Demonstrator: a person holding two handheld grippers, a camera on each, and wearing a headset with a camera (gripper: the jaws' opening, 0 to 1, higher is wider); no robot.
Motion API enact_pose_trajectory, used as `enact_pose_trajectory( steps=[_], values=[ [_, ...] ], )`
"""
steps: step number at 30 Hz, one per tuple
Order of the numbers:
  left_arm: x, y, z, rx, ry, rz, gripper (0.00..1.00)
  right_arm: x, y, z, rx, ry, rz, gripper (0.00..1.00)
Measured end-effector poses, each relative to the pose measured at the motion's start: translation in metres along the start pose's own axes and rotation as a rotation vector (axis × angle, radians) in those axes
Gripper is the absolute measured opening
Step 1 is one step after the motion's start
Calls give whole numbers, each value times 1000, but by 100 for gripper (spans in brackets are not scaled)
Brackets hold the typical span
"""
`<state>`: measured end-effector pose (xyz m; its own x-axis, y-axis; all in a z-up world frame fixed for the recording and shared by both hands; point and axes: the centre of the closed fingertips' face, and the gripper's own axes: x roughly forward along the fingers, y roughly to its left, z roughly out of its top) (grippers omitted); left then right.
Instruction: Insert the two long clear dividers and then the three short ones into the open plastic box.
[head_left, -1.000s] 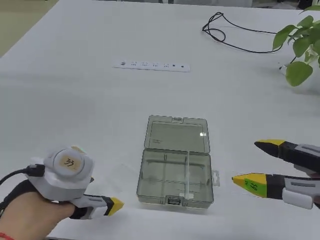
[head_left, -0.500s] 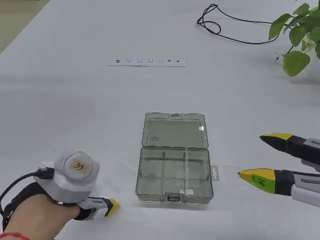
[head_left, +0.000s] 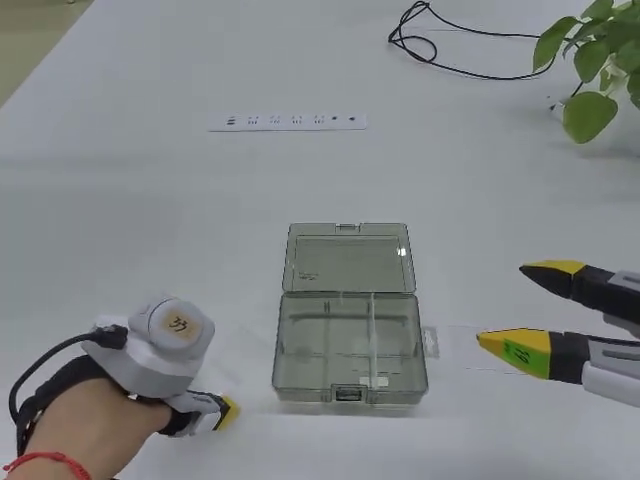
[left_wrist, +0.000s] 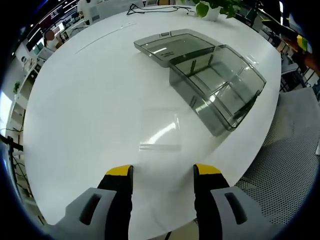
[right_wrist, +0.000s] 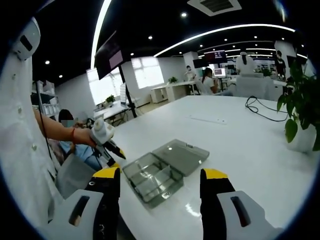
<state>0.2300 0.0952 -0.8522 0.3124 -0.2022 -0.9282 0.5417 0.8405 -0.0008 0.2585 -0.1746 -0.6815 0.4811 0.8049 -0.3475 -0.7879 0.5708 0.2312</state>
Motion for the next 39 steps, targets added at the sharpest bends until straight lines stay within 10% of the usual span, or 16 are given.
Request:
enact_pose_trajectory(
  steps=[39],
  values=[
    [-4, -4, 3, -7, -43, -73, 31, -7, 10, -15, -21, 54, -19, 69]
  ],
)
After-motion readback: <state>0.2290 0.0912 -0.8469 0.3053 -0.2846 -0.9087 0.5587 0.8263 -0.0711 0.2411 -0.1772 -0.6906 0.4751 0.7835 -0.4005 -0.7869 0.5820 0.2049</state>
